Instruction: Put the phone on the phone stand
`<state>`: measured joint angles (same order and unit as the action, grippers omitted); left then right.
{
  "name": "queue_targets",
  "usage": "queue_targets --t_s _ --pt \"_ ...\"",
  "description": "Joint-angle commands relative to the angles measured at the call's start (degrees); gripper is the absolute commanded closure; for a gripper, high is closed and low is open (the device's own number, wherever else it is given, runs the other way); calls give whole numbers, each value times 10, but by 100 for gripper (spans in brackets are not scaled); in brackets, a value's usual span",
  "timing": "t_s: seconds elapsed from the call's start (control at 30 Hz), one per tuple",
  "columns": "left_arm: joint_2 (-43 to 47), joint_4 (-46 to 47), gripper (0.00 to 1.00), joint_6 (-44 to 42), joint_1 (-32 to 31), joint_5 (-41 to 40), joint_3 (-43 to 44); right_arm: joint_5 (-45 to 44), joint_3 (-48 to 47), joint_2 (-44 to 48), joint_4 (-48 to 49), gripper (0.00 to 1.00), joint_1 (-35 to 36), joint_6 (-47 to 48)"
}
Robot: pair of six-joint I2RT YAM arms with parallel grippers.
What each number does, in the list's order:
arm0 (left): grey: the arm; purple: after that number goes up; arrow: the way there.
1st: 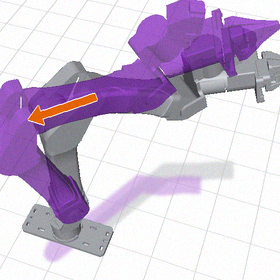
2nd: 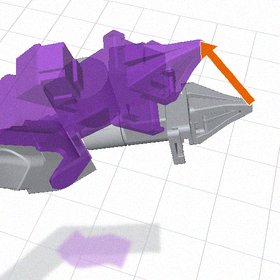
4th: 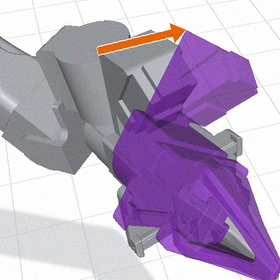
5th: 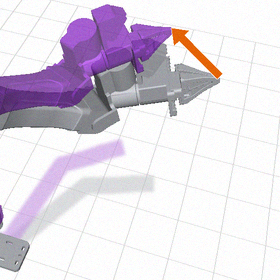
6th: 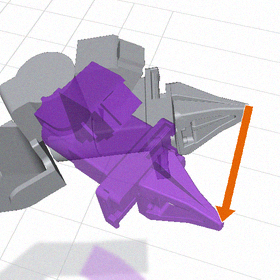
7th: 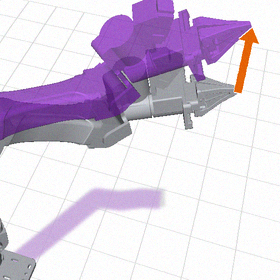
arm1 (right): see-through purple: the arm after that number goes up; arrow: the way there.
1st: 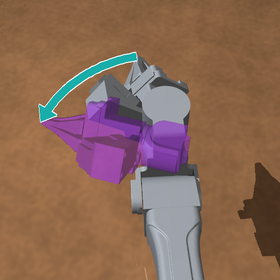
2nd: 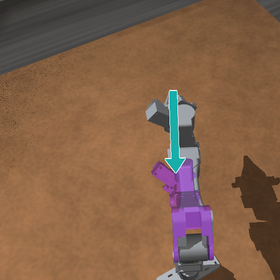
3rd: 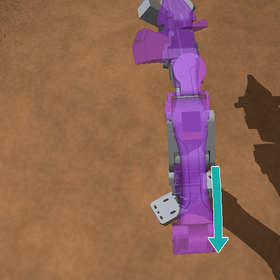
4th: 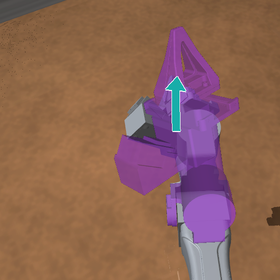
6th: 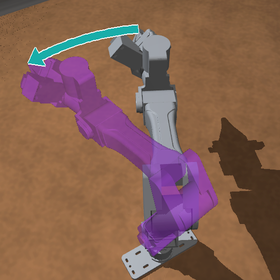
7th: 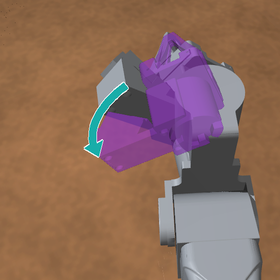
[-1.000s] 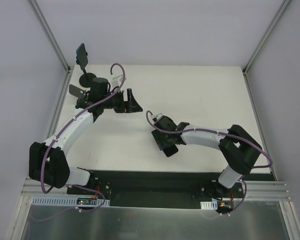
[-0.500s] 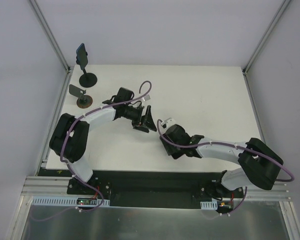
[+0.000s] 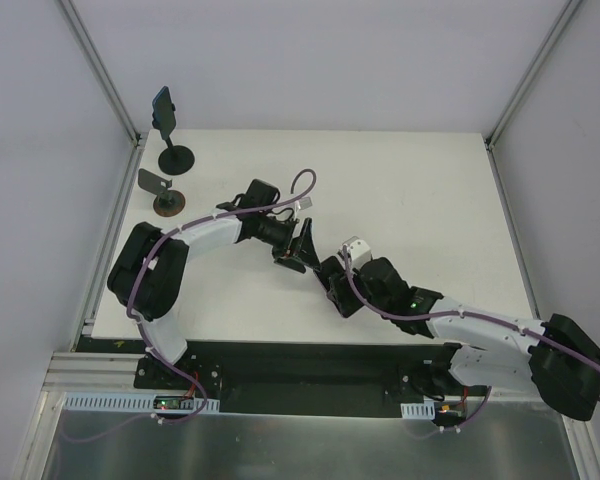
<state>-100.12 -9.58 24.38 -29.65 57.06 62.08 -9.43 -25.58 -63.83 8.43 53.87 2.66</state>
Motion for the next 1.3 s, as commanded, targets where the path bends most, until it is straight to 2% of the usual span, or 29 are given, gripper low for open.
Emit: queue_targets --t_s 0.0,0.1,0.27,0.57,0.67,0.7,0.8,0.9,0.93,1.03,1.17,1.27 --pt "-9 9 23 -11 -14 35 22 35 3 43 63 99 1 10" --pt "-16 9 30 -13 -29 46 26 42 1 53 60 99 2 15" --pt "-23 10 53 -13 -39 50 32 60 -3 67 59 99 6 15" --pt "-19 18 71 -13 -44 59 34 51 -3 66 58 99 24 20" --pt "-13 18 89 -18 -44 53 34 44 -3 66 60 99 30 18" --pt "-10 18 100 -19 -44 50 30 42 -3 67 60 99 30 18" --pt "5 18 100 -28 -44 35 24 33 -1 71 61 98 32 13" --pt "29 18 100 -44 -44 12 19 12 -3 81 42 58 31 3" --pt "34 18 100 -50 -44 5 18 3 -4 89 31 36 32 0" --pt "62 10 100 -78 -43 -33 15 -7 -7 107 4 12 32 -12" --pt "112 -24 100 -144 -42 -122 13 -28 -8 150 -46 0 32 -20" --pt "143 -42 100 -169 -39 -198 2 -45 -4 193 -82 4 32 -25"
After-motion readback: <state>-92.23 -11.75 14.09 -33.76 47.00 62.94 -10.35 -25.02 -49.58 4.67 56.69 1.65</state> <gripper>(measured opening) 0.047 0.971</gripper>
